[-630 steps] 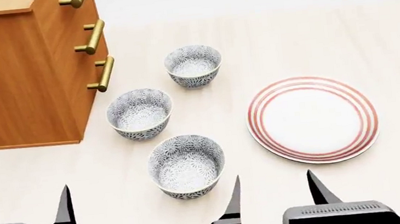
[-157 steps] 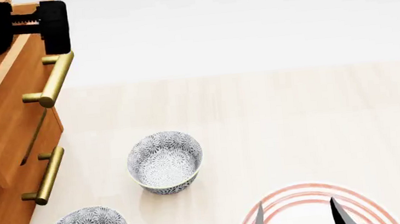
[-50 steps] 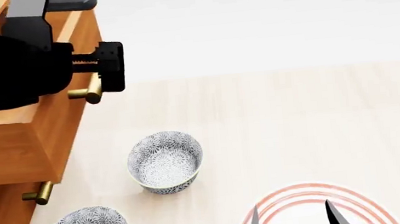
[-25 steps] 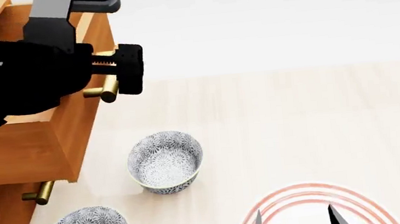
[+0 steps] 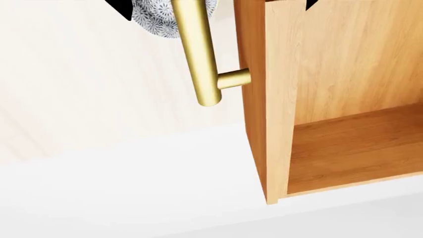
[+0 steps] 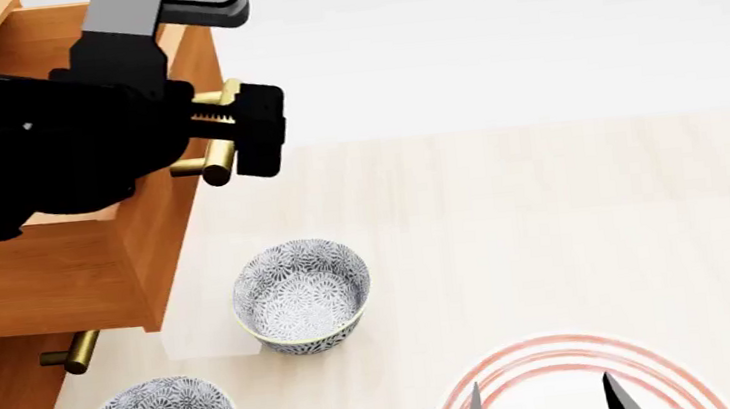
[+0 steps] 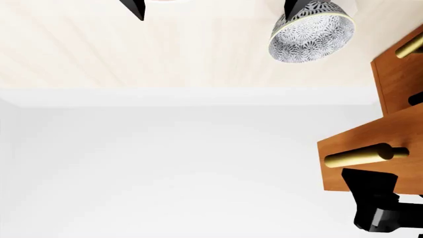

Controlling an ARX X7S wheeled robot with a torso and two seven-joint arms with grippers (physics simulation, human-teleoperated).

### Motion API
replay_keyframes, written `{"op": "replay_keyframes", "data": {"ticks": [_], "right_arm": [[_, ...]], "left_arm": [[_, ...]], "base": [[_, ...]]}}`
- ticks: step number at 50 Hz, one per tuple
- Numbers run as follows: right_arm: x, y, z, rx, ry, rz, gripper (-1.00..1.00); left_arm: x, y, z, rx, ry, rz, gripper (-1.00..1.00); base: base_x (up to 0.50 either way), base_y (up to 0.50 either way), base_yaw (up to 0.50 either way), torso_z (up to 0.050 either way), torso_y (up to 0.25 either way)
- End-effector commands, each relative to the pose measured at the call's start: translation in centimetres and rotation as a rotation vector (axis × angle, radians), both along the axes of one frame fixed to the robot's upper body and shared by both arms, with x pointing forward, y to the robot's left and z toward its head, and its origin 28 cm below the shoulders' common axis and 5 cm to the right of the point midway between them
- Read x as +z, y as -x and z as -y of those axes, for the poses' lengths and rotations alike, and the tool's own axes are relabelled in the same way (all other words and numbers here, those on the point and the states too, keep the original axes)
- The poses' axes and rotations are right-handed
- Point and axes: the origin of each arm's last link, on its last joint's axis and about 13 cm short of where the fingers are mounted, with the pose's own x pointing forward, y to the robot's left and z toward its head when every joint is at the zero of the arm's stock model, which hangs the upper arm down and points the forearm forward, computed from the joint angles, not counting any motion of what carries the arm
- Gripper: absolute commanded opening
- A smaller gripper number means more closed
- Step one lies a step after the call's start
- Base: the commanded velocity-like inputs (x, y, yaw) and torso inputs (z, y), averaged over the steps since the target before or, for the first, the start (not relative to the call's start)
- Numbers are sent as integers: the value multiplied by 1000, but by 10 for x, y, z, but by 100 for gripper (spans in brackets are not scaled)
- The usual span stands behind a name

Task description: Open the top drawer of the cabinet.

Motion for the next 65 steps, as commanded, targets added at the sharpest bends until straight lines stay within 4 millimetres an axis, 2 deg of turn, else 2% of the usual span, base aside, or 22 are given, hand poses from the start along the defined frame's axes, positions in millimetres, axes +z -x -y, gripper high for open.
{"op": "replay_keyframes", "data": {"ticks": [1,11,22,47,65], "right_arm": [[-2,-2,0,2,-3,-4,100],[-3,-2,4,-6,-3,-9,100],[-3,-2,3,-2,-1,-10,100],[-3,2,5,-3,6,-12,100],[-5,4,8,-7,6,-16,100]], "left_arm": [[4,22,58,-334,438,-180,100],[6,26,66,-352,467,-200,100],[23,34,75,-386,505,-194,100],[6,55,98,-435,459,-237,100],[15,79,116,-493,434,-234,100]], "base": [[-11,0,0,0,10],[-10,0,0,0,2],[-9,0,0,0,5],[-10,0,0,0,5],[-8,0,0,1,5]]}}
